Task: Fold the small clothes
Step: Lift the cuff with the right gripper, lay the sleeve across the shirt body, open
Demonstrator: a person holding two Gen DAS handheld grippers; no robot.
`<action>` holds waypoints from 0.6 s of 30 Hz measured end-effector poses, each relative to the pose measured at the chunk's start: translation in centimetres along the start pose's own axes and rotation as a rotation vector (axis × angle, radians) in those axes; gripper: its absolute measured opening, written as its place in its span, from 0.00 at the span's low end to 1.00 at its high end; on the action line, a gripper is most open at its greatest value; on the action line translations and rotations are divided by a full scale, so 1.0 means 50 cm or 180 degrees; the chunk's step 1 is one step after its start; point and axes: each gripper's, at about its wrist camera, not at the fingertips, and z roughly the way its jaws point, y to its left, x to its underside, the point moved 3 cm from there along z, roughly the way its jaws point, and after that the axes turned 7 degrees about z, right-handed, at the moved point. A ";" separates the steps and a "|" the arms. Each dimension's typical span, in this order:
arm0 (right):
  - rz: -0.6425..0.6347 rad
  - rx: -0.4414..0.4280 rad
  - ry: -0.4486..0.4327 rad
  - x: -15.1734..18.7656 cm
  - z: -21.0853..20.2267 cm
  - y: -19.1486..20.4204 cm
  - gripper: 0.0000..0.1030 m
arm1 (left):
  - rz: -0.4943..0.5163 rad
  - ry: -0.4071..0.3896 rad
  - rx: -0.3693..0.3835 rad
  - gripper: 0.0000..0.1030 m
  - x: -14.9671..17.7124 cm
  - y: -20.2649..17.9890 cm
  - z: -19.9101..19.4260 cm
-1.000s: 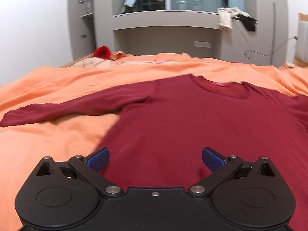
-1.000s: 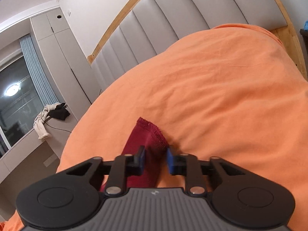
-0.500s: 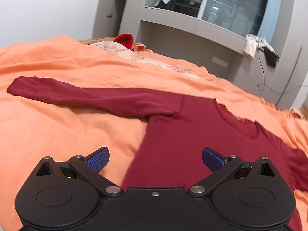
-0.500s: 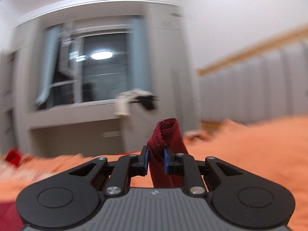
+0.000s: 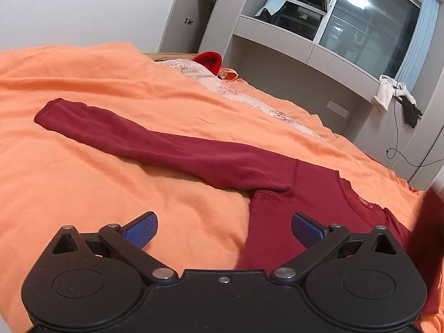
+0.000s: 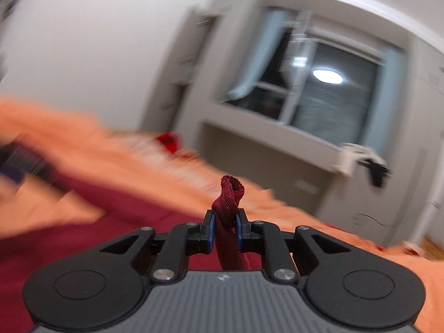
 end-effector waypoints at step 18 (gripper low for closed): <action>-0.0404 -0.0754 0.0415 0.120 -0.108 0.061 0.90 | 0.0484 -0.0062 0.0442 0.99 0.039 -0.083 0.001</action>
